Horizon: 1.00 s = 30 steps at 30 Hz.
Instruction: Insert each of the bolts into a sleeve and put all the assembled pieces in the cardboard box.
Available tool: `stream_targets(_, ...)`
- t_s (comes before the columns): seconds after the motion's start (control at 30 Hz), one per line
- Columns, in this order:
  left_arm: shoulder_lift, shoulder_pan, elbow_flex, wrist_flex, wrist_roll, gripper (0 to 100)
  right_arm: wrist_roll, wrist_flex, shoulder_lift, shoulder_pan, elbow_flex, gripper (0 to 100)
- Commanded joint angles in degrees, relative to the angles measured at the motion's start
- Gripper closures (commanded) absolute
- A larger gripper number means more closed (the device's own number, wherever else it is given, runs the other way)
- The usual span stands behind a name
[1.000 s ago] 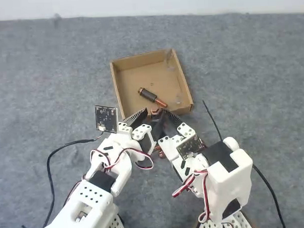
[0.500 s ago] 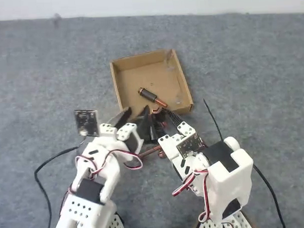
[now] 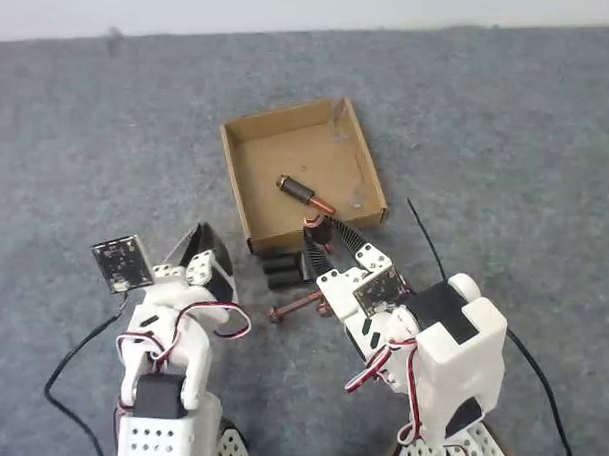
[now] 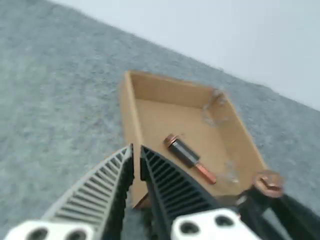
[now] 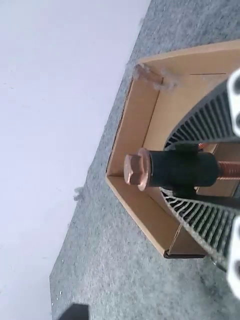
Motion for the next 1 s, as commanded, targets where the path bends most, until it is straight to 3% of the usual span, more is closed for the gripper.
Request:
stream_targets(0.0,-1.23,-4.13,-1.01,5.36,-7.3,98,1.32,-0.22,-1.71,2.15,-1.93,99.3)
stream_targets(0.27,-1.23,-9.67,-1.01,15.47,-18.2,98,5.45,-0.04,-7.08,6.81,-2.29,99.3)
stream_targets(0.5,-1.14,-9.41,-1.01,15.82,-18.81,98,5.63,1.36,-13.93,6.73,-4.92,99.3)
stream_targets(0.97,-1.05,-9.58,-1.01,15.82,-18.81,98,15.65,47.6,-17.19,6.9,-28.57,99.3)
